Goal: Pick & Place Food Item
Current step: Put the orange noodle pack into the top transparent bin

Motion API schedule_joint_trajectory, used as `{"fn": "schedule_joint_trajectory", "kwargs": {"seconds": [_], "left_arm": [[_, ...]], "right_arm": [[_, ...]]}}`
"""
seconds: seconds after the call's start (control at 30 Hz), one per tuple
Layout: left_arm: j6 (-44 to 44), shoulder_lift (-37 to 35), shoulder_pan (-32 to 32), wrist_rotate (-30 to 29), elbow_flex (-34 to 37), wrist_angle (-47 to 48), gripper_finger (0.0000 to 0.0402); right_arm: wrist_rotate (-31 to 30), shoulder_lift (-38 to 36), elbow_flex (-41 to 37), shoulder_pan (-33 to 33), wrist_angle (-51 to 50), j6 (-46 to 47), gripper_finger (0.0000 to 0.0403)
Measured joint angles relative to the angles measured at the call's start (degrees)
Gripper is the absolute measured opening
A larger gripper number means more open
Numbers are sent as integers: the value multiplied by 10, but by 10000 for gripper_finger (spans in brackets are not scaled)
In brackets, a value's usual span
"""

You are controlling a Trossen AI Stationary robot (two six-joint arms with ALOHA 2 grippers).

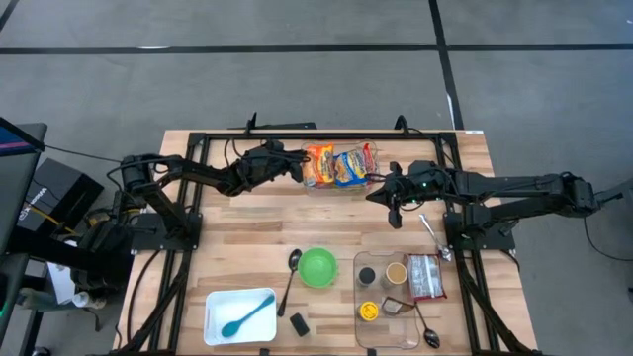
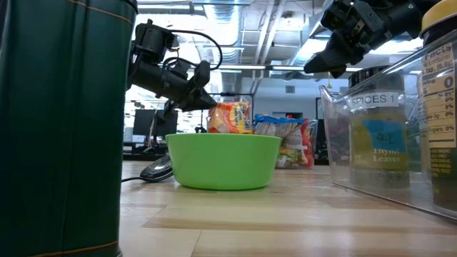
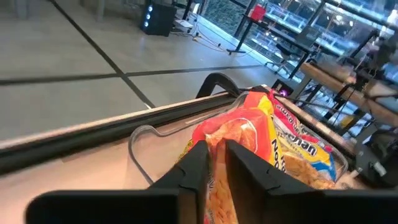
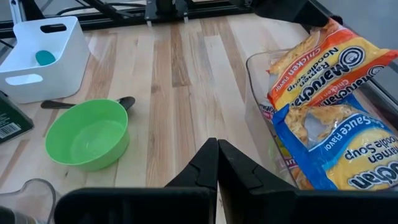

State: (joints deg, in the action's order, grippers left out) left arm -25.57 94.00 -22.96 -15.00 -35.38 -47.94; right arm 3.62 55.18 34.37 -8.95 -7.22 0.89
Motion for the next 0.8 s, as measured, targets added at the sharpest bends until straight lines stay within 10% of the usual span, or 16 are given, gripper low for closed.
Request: {"fn": "schedule_joint_trajectory", "kwargs": {"seconds": [0.43,0.8], "left_arm": [[47,-3,-24,-7,0,-84,137],[133,-3,-8,157,0,-104,55]], "right_arm": [[0,0,0,0,0,0,0],[0,0,0,0,-2,0,0]]}}
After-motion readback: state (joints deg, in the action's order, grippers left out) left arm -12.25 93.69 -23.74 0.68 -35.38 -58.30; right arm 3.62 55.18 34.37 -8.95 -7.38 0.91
